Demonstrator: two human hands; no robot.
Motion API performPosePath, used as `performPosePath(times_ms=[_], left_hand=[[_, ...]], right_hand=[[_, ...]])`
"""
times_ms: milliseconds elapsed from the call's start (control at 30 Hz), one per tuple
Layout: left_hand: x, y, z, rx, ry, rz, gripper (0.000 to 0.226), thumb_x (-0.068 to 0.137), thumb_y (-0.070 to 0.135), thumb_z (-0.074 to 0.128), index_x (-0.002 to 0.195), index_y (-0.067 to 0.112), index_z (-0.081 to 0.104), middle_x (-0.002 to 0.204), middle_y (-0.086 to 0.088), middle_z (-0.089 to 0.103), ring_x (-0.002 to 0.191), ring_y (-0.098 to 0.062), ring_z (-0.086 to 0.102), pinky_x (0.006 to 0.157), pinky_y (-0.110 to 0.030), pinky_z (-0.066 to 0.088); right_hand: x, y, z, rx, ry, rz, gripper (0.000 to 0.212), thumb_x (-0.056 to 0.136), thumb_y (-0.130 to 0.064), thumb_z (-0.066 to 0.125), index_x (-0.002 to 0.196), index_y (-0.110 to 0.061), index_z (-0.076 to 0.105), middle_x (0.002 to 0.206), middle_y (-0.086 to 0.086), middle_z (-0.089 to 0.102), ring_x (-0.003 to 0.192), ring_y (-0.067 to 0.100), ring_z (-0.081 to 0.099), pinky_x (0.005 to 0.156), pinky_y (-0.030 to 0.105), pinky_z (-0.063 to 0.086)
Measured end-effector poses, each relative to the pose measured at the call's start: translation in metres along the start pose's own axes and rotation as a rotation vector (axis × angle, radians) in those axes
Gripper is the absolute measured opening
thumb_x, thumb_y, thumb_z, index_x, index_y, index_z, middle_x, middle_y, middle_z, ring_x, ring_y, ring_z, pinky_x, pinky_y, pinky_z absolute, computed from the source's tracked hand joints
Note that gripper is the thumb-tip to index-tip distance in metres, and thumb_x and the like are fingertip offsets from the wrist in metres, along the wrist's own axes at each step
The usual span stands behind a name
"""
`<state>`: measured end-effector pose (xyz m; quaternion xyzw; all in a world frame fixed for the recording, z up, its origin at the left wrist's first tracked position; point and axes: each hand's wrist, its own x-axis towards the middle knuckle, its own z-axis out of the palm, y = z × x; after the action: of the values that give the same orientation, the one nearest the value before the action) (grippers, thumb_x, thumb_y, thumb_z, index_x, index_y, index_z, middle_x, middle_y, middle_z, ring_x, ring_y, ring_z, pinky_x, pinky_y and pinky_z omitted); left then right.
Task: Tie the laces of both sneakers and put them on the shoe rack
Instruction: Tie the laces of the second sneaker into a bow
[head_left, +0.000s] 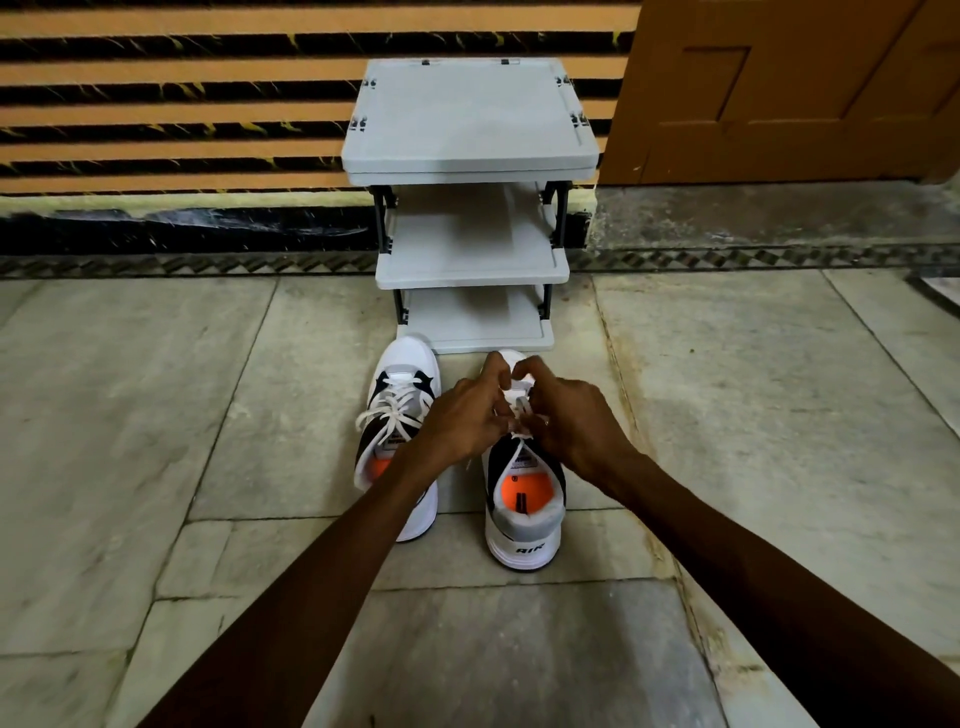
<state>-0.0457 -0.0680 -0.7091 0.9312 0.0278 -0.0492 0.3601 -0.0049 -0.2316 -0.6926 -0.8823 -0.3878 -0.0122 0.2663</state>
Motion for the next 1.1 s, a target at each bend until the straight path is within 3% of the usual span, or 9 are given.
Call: performPosePath(times_ms=[200,367,467,633,733,800,933,1033,1100], left_hand=[[-0.003,-0.003,-0.006,-0.503,-0.046,-0.208,0.017,0.096,0.011,0.052,0.111,0.017,0.055,0.071,-0.002,0.068,0.069,-0.018,0.065,0.069,-0.034,0.050],[0.002,0.009,-0.014,-0.544,-0.278,-0.331,0.023,0.099,0.022,0.043,0.100,0.024,0.066,0.076,0.002,0.063,0.063,-0.008,0.053,0.057,-0.023,0.037],[0.009,0.009,-0.015,-0.622,-0.331,-0.366,0.026,0.095,0.011,0.047,0.082,0.020,0.067,0.069,0.001,0.062,0.059,-0.011,0.049,0.055,-0.023,0.036],[0.009,0.004,-0.009,-0.664,-0.201,-0.427,0.019,0.090,0.003,0.060,0.079,0.014,0.071,0.058,0.003,0.068,0.053,-0.010,0.057,0.051,-0.018,0.044],[0.012,-0.004,-0.003,-0.523,-0.035,-0.381,0.010,0.082,0.015,0.074,0.072,0.018,0.075,0.064,0.001,0.071,0.060,-0.012,0.059,0.061,-0.023,0.050],[0.012,-0.008,0.000,-0.381,0.080,-0.340,0.005,0.079,0.018,0.077,0.078,0.013,0.078,0.077,-0.006,0.074,0.071,-0.015,0.064,0.075,-0.028,0.051],[0.008,-0.004,0.006,-0.212,0.176,-0.279,0.009,0.080,0.018,0.075,0.083,0.010,0.078,0.076,-0.006,0.073,0.070,-0.015,0.064,0.074,-0.027,0.050],[0.004,-0.003,0.003,-0.370,0.111,-0.283,0.009,0.085,0.012,0.068,0.083,0.012,0.076,0.086,-0.018,0.075,0.066,-0.020,0.062,0.071,-0.032,0.054],[0.001,-0.006,-0.007,-0.565,0.034,-0.305,0.011,0.088,0.003,0.063,0.089,0.006,0.074,0.083,-0.018,0.073,0.060,-0.019,0.061,0.061,-0.024,0.054]], right_hand=[[-0.018,0.005,0.017,-0.318,0.211,-0.289,0.050,0.072,-0.003,0.071,0.116,-0.017,0.050,0.086,0.008,0.064,0.066,0.030,0.063,0.043,0.032,0.044],[-0.021,0.002,0.016,-0.273,0.297,-0.383,0.064,0.062,0.005,0.075,0.120,-0.013,0.055,0.097,0.012,0.070,0.073,0.029,0.066,0.047,0.028,0.046],[-0.021,0.000,0.015,-0.247,0.264,-0.357,0.060,0.062,0.004,0.076,0.113,-0.015,0.051,0.097,0.011,0.070,0.070,0.030,0.066,0.048,0.028,0.046],[-0.023,-0.004,0.012,-0.306,0.228,-0.242,0.036,0.065,-0.005,0.075,0.099,-0.014,0.072,0.082,0.007,0.069,0.067,0.029,0.064,0.052,0.027,0.045],[-0.032,-0.006,0.006,-0.065,0.221,-0.013,0.018,0.072,-0.010,0.074,0.087,-0.020,0.076,0.076,0.002,0.069,0.067,0.024,0.065,0.057,0.022,0.045],[-0.043,-0.002,0.003,0.109,0.247,0.115,0.009,0.082,-0.017,0.068,0.085,-0.019,0.076,0.077,0.001,0.071,0.068,0.021,0.066,0.059,0.033,0.052],[-0.065,-0.001,0.001,0.461,0.264,0.302,0.016,0.090,-0.024,0.066,0.081,-0.015,0.076,0.067,-0.004,0.071,0.064,0.013,0.067,0.061,0.035,0.055],[-0.062,-0.002,-0.005,0.774,0.239,0.506,0.016,0.090,-0.021,0.068,0.087,-0.008,0.077,0.067,0.006,0.071,0.060,0.015,0.066,0.064,0.034,0.058],[-0.055,-0.003,-0.009,0.974,0.224,0.610,0.017,0.090,-0.018,0.066,0.091,-0.005,0.076,0.074,0.009,0.070,0.065,0.016,0.062,0.067,0.031,0.057]])
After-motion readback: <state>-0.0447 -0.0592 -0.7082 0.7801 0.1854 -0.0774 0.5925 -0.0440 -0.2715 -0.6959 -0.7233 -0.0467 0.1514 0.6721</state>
